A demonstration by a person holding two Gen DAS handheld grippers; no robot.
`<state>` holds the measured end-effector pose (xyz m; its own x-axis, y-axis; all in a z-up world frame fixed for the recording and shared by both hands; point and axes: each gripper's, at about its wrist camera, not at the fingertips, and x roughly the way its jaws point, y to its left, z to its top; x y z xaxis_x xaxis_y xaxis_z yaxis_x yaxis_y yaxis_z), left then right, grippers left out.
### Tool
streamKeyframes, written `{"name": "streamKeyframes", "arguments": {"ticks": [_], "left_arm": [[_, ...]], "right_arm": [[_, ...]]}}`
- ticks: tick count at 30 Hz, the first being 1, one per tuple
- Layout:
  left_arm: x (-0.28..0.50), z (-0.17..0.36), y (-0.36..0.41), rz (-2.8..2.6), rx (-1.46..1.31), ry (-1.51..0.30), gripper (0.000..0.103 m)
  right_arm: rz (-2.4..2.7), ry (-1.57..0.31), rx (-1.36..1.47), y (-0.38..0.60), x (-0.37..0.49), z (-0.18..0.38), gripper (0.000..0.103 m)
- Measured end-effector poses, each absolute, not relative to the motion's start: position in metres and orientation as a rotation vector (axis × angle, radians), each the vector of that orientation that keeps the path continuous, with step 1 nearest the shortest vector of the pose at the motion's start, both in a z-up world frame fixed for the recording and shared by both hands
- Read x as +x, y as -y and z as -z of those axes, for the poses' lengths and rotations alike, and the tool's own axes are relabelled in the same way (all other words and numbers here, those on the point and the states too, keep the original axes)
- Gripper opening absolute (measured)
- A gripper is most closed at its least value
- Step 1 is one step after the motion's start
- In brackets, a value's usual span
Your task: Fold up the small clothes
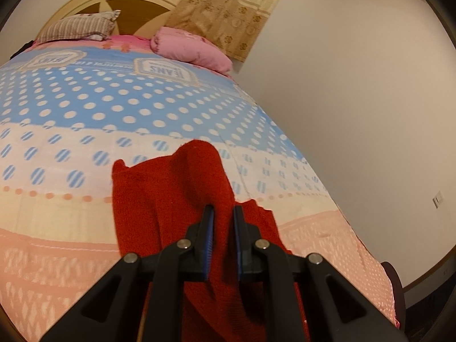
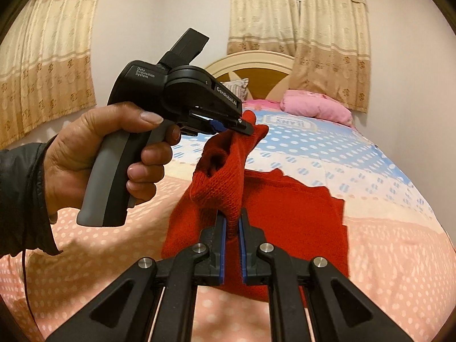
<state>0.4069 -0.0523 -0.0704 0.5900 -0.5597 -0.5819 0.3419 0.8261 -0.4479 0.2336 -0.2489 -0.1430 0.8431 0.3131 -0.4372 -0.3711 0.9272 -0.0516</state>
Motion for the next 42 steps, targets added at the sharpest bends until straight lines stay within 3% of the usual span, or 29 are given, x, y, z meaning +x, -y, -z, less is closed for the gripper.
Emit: {"name": "streamKeyframes", "arguments": {"ticks": [22, 31, 33, 34, 35, 42], "left_arm": [[0.407, 0.097, 0.164, 0.631, -0.142, -0.852, 0.013], [0.371, 0.087, 0.169, 0.664, -0.044, -0.796, 0.022], [0.361, 0.088, 0.160, 0.644, -0.007, -0.788, 0.037], [0.356, 0.090, 0.156, 0.615, 0.019, -0.774, 0.051], [0.346, 0.092, 0.147, 0.588, 0.050, -0.744, 0.060], [0.311, 0.120, 0.113, 0.457, 0.211, -0.687, 0.068]], "right_arm": [[-0.249, -0.553, 0.041, 0.337, 0.231, 0.172, 0.007], [-0.247, -0.615, 0.156, 0.360, 0.231, 0.187, 0.007], [-0.253, -0.635, 0.185, 0.364, 0.231, 0.191, 0.007], [-0.256, -0.645, 0.193, 0.365, 0.231, 0.192, 0.007], [-0.264, -0.656, 0.195, 0.365, 0.231, 0.193, 0.007], [-0.277, -0.696, 0.248, 0.374, 0.223, 0.200, 0.008]]}}
